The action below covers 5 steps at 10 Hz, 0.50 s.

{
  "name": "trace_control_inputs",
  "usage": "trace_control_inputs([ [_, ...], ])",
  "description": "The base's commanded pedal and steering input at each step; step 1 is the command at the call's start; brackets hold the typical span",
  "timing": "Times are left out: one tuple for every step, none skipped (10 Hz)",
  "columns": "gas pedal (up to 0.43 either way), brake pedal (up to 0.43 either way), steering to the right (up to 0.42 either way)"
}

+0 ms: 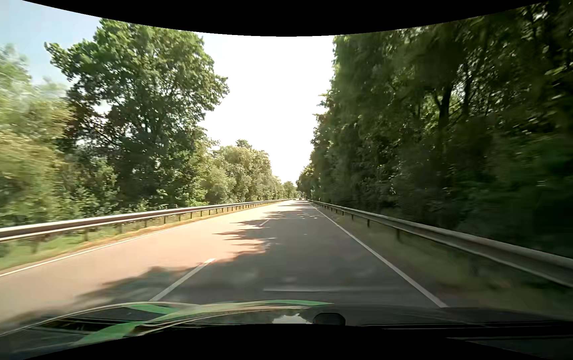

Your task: Follow the waypoints while adhering to traffic rules and regulations

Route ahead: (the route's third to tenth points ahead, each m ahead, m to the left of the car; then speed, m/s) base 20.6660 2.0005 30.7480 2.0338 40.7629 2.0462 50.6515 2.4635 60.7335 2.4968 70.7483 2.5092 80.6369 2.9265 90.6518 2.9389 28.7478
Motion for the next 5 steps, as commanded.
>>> trace_control_inputs([
  [0.169,0.0,-0.003],
  [0.169,0.0,-0.003],
  [0.169,0.0,-0.002],
  [0.169,0.0,-0.002],
  [0.157,0.0,-0.002],
])
